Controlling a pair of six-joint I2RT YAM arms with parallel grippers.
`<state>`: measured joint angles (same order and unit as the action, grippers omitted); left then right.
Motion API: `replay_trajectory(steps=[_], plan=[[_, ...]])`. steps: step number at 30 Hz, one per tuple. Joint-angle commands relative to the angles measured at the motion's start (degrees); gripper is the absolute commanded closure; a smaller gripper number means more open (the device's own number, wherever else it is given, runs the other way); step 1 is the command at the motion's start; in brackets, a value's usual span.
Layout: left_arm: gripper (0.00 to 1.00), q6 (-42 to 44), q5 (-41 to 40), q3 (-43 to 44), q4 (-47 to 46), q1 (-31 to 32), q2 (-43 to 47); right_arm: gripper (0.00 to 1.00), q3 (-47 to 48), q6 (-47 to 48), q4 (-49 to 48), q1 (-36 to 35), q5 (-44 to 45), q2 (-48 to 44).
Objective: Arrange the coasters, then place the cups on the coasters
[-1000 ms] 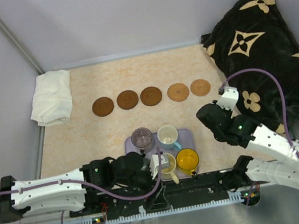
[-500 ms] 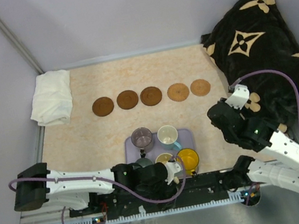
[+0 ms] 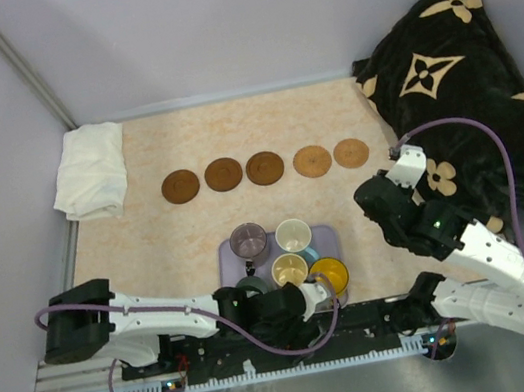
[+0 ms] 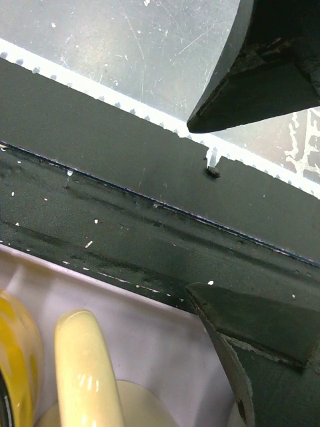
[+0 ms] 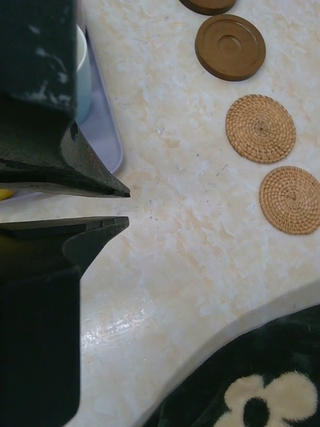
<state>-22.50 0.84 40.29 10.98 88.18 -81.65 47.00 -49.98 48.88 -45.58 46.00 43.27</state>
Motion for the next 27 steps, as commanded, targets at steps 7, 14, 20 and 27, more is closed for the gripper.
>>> replay_trajectory(steps=[7, 14, 20, 27], plan=[[0.00, 1.12, -2.74, 1.72, -1.35, -0.86, -3.26, 0.80, 0.02, 0.73, -3.52, 0.28, 1.00, -1.76], [0.00, 1.30, -5.14, 1.89, -1.59, -0.91, -4.22, 0.80, -0.64, 1.08, -4.12, 0.29, 0.94, -1.78], [0.00, 1.39, -8.32, 1.73, -2.20, -1.20, -4.14, 0.80, -1.59, 1.42, -5.40, 0.31, 0.58, -1.65], [0.01, 2.33, -10.35, 2.64, -3.40, -1.94, -5.52, 0.80, -2.00, 2.22, -6.69, 0.31, 0.67, -1.69]])
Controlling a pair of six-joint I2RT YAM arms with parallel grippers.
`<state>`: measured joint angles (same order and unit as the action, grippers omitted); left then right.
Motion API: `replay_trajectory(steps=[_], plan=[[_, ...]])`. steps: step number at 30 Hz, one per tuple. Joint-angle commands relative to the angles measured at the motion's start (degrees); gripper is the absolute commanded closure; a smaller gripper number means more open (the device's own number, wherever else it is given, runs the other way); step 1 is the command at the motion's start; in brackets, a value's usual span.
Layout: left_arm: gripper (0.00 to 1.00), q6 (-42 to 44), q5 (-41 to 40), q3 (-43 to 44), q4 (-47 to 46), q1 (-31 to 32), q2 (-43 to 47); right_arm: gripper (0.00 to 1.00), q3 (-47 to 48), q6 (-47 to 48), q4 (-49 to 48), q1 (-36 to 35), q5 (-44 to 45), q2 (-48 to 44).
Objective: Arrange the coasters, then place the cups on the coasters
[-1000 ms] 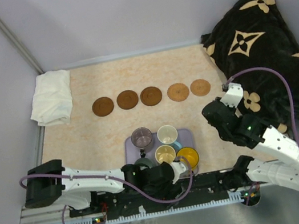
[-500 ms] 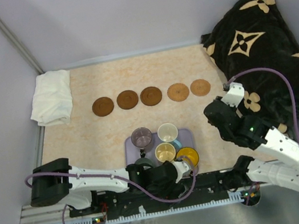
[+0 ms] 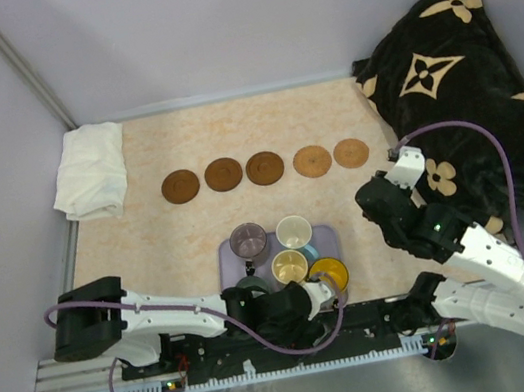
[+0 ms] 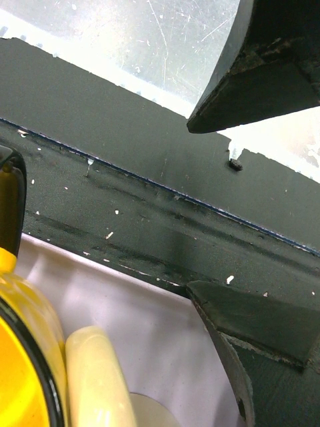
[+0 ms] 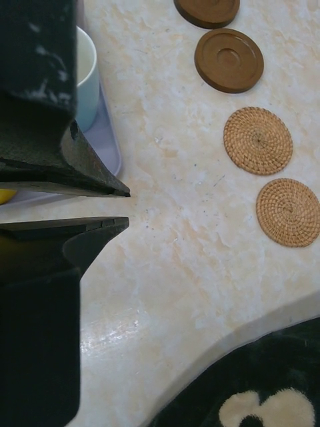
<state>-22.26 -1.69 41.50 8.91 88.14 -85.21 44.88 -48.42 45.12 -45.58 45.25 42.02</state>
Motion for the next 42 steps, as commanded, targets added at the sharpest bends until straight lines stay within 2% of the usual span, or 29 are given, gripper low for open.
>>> replay_trajectory(steps=[1, 16, 24, 30, 34, 37, 42], plan=[[0.00, 2.24, -7.86, 1.66, -1.47, -1.98, -2.30, 0.80, 0.12, 0.84, -3.03, 0.31, 1.46, -0.43], [0.00, 3.63, -8.79, 1.59, -2.33, -4.03, -2.47, 0.80, -0.25, 0.97, -2.86, 0.30, 1.17, -0.49], [0.01, 3.75, -1.79, -0.04, -2.60, -3.87, 0.82, 0.80, 0.19, 1.59, -2.92, 0.32, 0.99, -0.71], [0.01, 3.77, -0.74, 0.08, -0.77, -0.65, 4.27, 0.81, 1.26, 2.59, -3.13, 0.23, 0.01, -0.52], [0.01, 3.33, -4.62, 2.96, 2.26, 3.23, 5.58, 0.81, 2.12, 3.62, -2.90, 0.23, 0.37, -1.04], [0.01, 2.25, -7.99, 5.60, 4.12, 3.75, 7.67, 0.80, 3.99, 5.84, -2.49, 0.23, 1.84, -1.02], [0.00, 0.84, -21.51, 5.32, 4.41, 3.61, 16.44, 0.75, 7.95, 9.37, -2.18, 0.26, 4.61, 0.49]])
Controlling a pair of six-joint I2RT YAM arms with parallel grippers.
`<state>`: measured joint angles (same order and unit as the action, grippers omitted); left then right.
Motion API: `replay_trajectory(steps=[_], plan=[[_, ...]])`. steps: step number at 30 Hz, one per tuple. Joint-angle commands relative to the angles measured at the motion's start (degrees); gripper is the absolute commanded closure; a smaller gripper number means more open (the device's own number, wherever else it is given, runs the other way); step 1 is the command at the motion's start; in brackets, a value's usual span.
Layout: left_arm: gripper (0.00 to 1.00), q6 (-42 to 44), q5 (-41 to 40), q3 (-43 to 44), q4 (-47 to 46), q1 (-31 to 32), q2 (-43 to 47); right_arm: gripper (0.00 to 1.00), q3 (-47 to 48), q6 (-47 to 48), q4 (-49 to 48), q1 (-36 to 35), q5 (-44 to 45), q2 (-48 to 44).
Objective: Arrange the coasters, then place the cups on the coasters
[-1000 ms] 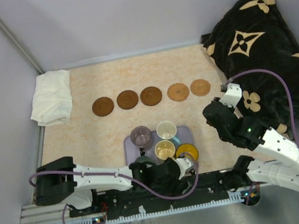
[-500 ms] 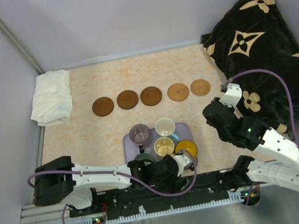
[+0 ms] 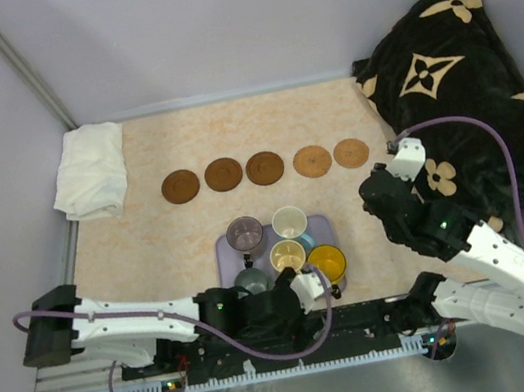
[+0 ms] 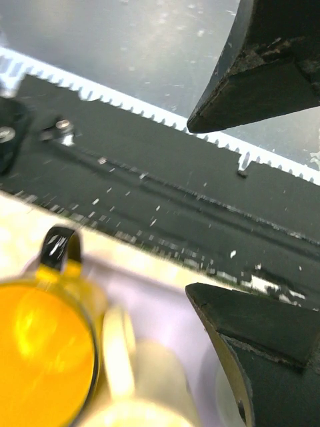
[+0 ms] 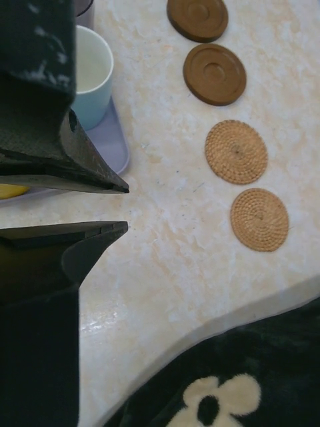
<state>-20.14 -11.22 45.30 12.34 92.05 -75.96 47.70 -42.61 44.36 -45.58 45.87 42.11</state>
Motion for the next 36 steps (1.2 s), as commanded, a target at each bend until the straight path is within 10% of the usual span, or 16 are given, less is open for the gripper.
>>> replay_trajectory(steps=[1, 19, 36], plan=[[0.00, -1.27, -14.88, 1.14, 1.13, -0.46, 9.36, 0.74, 5.35, 4.19, -1.79, 0.30, 4.19, 0.77], [0.00, -41.63, -43.69, -5.41, 34.26, -15.05, 28.13, 0.72, 4.66, 11.18, -14.62, 5.85, -2.71, 8.24], [0.01, -22.62, -25.87, -10.21, 16.51, -47.26, 20.42, 0.81, 8.57, 16.11, -19.62, 6.20, -3.65, 13.77]])
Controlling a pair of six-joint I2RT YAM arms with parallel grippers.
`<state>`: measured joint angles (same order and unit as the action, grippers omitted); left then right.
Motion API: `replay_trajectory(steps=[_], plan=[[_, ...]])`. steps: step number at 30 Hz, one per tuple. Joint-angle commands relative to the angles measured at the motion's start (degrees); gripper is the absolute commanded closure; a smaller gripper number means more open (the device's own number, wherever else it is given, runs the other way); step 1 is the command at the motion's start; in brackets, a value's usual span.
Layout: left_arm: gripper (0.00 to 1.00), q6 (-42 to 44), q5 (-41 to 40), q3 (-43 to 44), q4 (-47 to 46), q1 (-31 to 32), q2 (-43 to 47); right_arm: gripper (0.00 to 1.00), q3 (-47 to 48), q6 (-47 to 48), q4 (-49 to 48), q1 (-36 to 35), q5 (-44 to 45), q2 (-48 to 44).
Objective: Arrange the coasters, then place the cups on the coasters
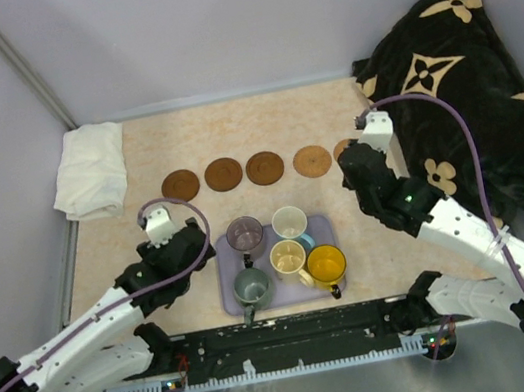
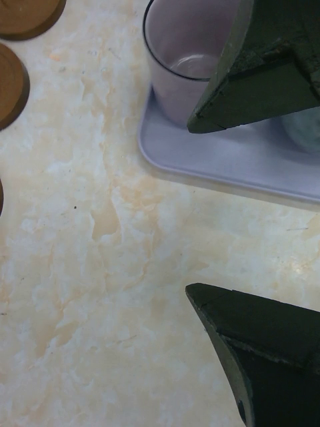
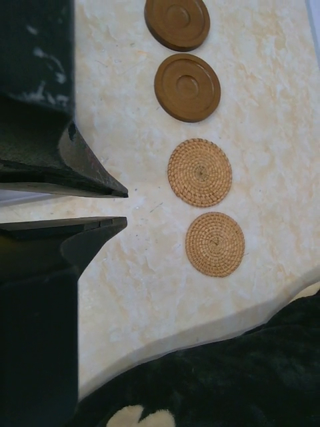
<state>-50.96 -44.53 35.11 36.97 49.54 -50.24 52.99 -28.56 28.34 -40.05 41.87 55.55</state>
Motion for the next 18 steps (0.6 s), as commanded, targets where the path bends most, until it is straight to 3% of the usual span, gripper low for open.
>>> replay_trajectory(steps=[1, 9, 15, 18], plan=[[0.01, 9.74, 8.39, 0.42, -9.41, -5.74, -6.57, 0.81, 3.36, 2.34, -3.76, 0.86, 0.40, 0.47], [0.01, 17.14, 11.48, 2.63, -18.06, -13.07, -8.98, 0.79, 4.85, 4.26, -4.78, 3.17, -1.99, 3.56], [0.01, 20.24, 13.97, 4.48, -19.26, -17.61, -10.41, 0.77, 7.79, 3.34, -3.57, 13.79, -14.28, 8.36], [0.01, 20.76, 14.39, 4.68, -18.53, -17.59, -11.11, 0.76, 8.00, 2.92, -2.07, 16.44, -15.16, 9.26]])
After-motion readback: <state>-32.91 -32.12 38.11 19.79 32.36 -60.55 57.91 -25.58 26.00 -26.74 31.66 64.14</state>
